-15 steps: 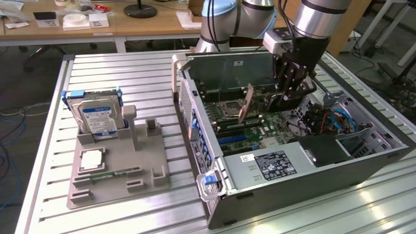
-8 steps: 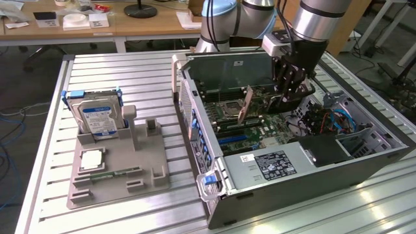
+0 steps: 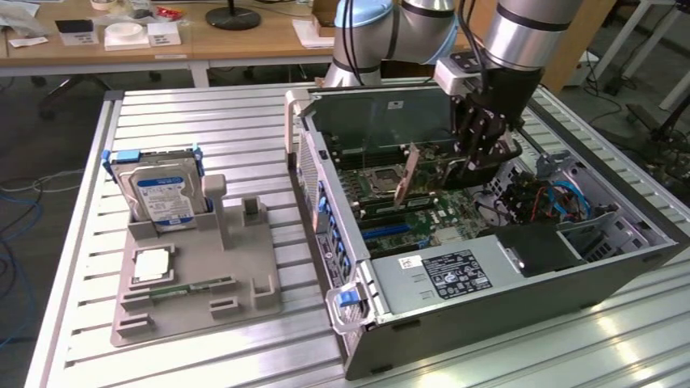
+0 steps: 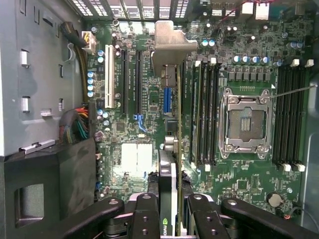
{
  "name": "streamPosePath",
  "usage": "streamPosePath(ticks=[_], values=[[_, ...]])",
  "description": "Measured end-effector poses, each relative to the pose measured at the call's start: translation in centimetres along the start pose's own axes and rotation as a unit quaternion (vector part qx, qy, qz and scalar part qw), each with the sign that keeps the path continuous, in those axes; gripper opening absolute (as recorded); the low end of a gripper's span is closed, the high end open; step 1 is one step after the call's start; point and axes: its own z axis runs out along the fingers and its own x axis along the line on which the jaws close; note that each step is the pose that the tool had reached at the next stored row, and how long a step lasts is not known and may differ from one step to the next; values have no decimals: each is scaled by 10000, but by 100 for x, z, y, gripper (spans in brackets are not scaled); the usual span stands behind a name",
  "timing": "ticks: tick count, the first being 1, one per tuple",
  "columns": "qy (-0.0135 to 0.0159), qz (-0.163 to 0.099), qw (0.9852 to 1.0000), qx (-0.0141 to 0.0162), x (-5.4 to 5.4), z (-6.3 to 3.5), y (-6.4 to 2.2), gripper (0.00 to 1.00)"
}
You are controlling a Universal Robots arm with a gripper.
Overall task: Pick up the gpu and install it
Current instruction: 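Insert the gpu into the slot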
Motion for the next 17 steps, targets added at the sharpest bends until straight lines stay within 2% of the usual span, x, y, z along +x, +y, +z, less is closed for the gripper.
streamPosePath(ticks=[17], values=[[4, 0, 10000, 15, 13, 91, 28, 27]])
